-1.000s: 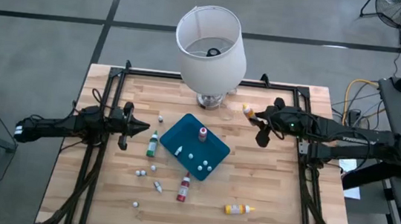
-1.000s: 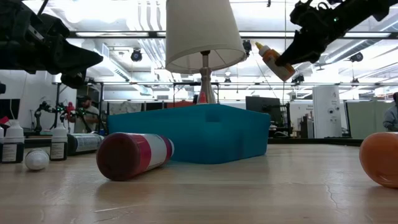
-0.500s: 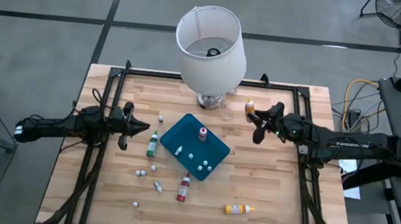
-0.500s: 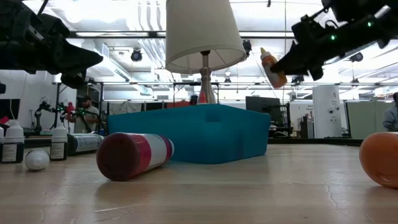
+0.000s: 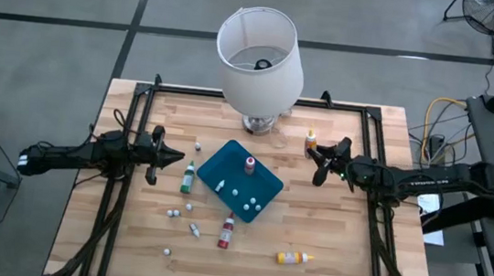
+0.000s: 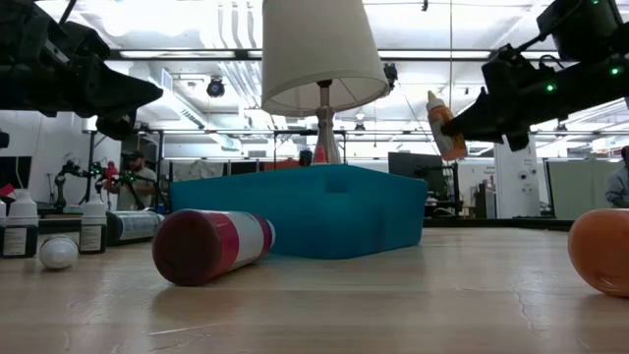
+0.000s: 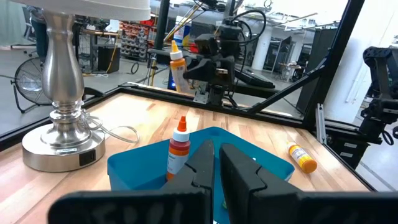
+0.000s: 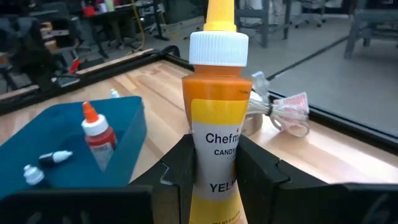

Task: Pick & Place food coloring
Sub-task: Remove the large yellow food coloring bottle from the blue container

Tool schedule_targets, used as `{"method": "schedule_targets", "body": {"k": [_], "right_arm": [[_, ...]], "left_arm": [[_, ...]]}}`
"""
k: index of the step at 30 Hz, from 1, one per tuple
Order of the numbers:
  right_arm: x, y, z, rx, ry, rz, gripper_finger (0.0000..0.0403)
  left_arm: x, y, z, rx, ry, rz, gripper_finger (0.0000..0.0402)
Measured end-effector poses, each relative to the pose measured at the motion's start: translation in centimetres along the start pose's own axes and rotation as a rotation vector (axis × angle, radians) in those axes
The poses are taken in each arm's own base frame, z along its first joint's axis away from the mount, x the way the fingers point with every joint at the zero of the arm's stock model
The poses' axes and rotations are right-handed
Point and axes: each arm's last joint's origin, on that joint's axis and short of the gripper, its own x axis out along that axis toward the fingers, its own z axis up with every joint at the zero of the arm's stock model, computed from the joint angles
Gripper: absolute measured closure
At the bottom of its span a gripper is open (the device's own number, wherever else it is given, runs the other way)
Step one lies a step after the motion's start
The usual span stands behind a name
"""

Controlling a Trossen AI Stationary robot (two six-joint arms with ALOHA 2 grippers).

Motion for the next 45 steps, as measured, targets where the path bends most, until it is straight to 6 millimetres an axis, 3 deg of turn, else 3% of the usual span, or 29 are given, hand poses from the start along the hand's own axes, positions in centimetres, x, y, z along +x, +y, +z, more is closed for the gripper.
{"method": "schedule_targets", "body": {"k": [7,15,35,45], "right_arm": [[-0.2,0.3,-0.5,-0.019,0.007,0.038,0.0314],[0.2,-0.1,-2.7,-0.037,0.009,0.032,0.0314],[3.7,1.5,-4.5,-0.021,-0.024,0.038,0.0314],[4.4,1.6,-5.9,-0.003,-0.006,0.038,0.0314]], "left_arm": [[0.0,0.0,0.0,0.000,0.000,0.000,0.0402],[0.0,0.0,0.0,0.000,0.000,0.000,0.0402],[0.0,0.0,0.0,0.000,0.000,0.000,0.0402],[0.0,0.0,0.0,0.000,0.000,0.000,0.0402]]}}
